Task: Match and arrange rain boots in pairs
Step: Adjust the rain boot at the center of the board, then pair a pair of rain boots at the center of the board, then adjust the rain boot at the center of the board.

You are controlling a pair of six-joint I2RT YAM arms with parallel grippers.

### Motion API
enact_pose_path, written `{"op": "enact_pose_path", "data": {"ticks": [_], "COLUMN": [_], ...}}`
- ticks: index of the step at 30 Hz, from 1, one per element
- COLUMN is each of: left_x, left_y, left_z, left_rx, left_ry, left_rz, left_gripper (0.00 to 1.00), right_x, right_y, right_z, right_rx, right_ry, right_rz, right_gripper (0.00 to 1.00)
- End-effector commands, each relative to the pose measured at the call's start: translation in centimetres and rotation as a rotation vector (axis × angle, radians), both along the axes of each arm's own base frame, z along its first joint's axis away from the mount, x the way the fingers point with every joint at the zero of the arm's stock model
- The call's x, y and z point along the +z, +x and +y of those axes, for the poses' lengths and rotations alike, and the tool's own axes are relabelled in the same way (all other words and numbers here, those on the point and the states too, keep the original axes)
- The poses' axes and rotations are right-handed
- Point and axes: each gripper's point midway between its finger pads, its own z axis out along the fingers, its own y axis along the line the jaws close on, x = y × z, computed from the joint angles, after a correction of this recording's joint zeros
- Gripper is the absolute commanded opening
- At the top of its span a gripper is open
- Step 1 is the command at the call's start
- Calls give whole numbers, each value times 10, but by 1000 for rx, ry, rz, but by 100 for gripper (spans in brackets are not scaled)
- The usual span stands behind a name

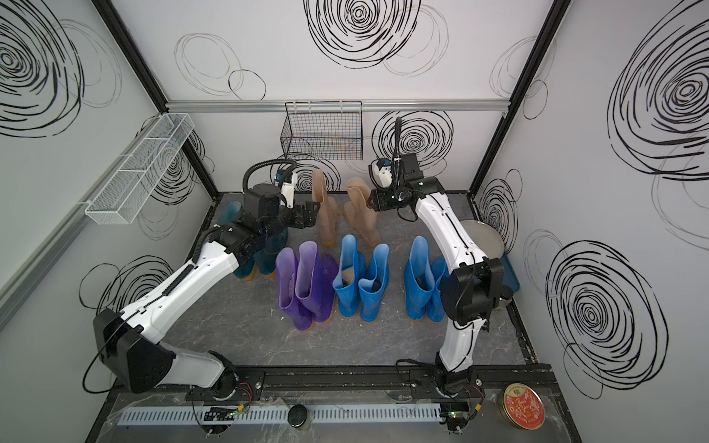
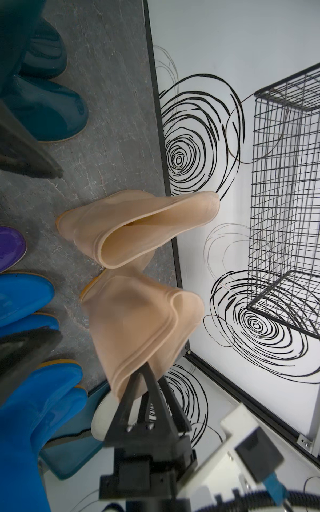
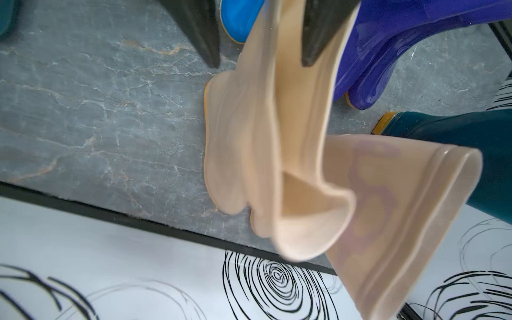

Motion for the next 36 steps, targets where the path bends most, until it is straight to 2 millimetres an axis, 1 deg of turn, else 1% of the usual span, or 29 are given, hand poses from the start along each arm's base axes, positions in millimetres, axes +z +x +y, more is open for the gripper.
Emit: {"op": "enact_pose_path", "data": {"ticks": [1, 2, 6, 8, 10, 12, 13, 16, 17, 19, 20, 21, 22, 24, 25, 26, 27, 29, 30, 32, 34, 36], "left_x": [22, 23, 24, 23, 20, 16, 12, 3, -2, -8, -13, -17, -21, -31, -34, -37, -41, -45, -49, -54, -56, -52], "left_y": [9, 11, 20, 25, 30, 36, 39, 48, 52, 58, 61, 65, 67, 73, 74, 77, 79, 83, 86, 89, 90, 90], "left_z": [-10, -12, -15, -16, -17, -19, -20, -24, -27, -28, -30, -30, -31, -29, -27, -27, -27, -29, -31, -34, -38, -42], "left_rx": [-23, -26, -26, -21, -12, -5, 3, 9, 10, 20, 22, 28, 30, 56, 65, 69, 70, 61, 54, 42, 29, 13], "left_ry": [-23, -21, -9, -1, 10, 30, 44, 76, 83, 96, 103, 109, 117, 149, 162, 174, 179, 182, 185, 187, 187, 172], "left_rz": [-57, -58, -55, -51, -35, -14, 3, 44, 62, 86, 99, 111, 124, 158, 170, 178, 184, 190, 194, 204, 207, 195], "left_gripper": [88, 88, 87, 88, 88, 87, 88, 88, 88, 87, 88, 88, 88, 88, 88, 87, 86, 81, 76, 63, 44, 27], "right_x": [30, 33, 43, 38, 22, 14, 10, 2, -5, -22, -33, -40, -48, -57, -59, -58, -57, -50, -44, -34, -23, -14], "right_y": [8, 10, 15, 21, 27, 26, 24, 16, 13, 12, 13, 13, 14, 16, 18, 19, 21, 27, 31, 38, 45, 49], "right_z": [7, 7, 6, -1, -12, -16, -14, 2, 7, 9, 10, 11, 11, 16, 18, 21, 24, 31, 32, 36, 40, 49], "right_rx": [0, -1, -5, -53, -123, -153, -155, -117, -107, -130, -133, -145, -158, -165, -167, -162, -161, -151, -156, -155, -147, -106], "right_ry": [89, 90, 88, 57, -13, -63, -72, -60, -57, -82, -91, -91, -82, -68, -66, -59, -52, -24, -12, 3, 19, 36], "right_rz": [-103, -114, -155, -134, -67, -26, -11, 6, 23, 66, 93, 121, 148, 175, 176, 169, 156, 118, 92, 45, -2, -46], "right_gripper": [69, 73, 98, 100, 100, 100, 100, 100, 100, 100, 97, 93, 86, 63, 53, 40, 29, 15, 8, 0, 0, 0]}}
